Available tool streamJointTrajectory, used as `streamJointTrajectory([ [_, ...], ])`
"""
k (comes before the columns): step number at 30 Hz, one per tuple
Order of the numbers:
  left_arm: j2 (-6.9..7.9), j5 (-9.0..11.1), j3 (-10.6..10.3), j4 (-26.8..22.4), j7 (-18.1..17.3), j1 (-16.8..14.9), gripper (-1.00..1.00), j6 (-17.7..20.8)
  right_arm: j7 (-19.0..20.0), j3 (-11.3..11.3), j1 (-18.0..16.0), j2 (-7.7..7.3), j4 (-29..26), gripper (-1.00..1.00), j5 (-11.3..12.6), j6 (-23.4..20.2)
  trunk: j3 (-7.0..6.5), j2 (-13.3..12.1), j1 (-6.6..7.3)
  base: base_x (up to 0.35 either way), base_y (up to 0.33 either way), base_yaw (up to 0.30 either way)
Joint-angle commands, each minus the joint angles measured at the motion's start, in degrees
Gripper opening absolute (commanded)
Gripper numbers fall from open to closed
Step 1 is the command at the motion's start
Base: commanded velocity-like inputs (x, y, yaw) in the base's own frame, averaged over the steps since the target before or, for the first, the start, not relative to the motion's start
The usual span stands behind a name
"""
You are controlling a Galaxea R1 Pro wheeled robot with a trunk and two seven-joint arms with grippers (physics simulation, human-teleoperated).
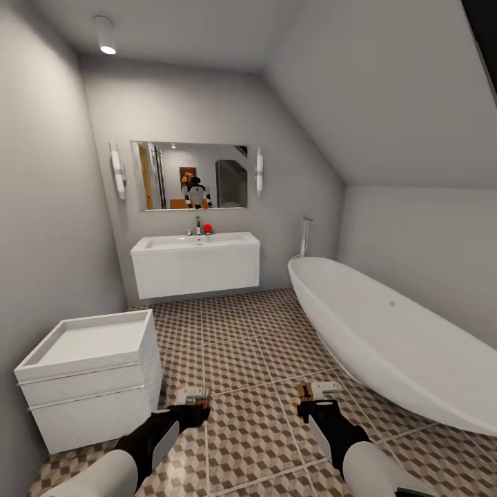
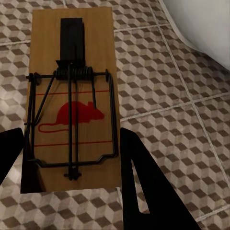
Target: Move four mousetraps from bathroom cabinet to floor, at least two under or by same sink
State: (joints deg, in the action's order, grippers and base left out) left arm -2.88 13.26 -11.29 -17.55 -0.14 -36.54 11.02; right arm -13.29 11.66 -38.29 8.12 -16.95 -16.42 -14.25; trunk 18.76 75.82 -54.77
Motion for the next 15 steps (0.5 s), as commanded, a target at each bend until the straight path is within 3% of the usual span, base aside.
streamJointTrajectory([
  [1, 0.05, 0.47, -0.30, -0.28, 0.05, -0.02, -1.00, 0.34, -0.15, 0.28, -0.03, 0.05, -0.10, -1.00, -0.46, -0.35, 0.07, 0.04, 0.00, 0.000, 0.000, 0.000],
  [15, 0.12, 0.37, -0.23, -1.30, -0.03, -0.02, -1.00, 0.66, -0.35, 0.15, -0.03, 0.05, -0.18, -1.00, -0.63, -0.25, 0.07, 0.04, 0.00, 0.000, 0.000, 0.000],
])
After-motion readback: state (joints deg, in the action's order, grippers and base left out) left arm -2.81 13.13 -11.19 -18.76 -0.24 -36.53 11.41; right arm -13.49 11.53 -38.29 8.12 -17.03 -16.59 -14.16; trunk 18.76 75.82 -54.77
